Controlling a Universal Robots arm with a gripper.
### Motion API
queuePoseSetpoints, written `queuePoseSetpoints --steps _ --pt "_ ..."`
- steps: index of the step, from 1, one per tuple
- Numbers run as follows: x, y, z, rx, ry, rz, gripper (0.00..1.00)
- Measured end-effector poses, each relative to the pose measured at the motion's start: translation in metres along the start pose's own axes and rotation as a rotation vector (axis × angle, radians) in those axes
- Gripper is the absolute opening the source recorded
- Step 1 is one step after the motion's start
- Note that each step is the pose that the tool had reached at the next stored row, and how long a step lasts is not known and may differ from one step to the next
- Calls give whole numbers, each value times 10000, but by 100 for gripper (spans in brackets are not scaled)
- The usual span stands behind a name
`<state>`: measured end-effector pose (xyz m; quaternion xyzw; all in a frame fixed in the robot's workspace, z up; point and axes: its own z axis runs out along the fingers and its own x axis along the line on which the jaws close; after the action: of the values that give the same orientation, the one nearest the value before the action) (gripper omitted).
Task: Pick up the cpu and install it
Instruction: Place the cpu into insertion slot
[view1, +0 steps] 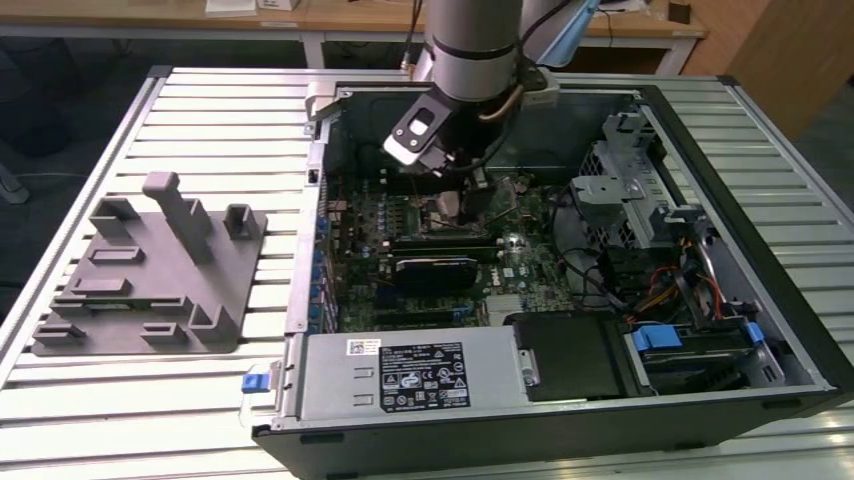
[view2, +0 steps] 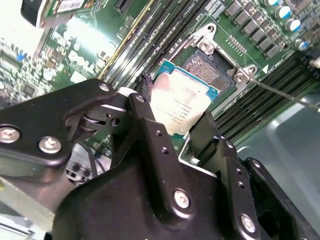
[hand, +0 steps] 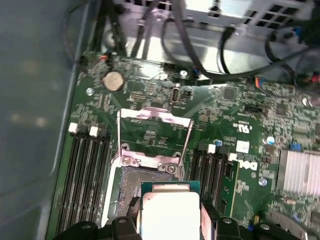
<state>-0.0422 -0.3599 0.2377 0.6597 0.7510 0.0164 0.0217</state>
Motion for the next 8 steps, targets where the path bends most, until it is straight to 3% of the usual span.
queuePoseSetpoints --steps 8 --pt "6 1 13 11 -55 1039 55"
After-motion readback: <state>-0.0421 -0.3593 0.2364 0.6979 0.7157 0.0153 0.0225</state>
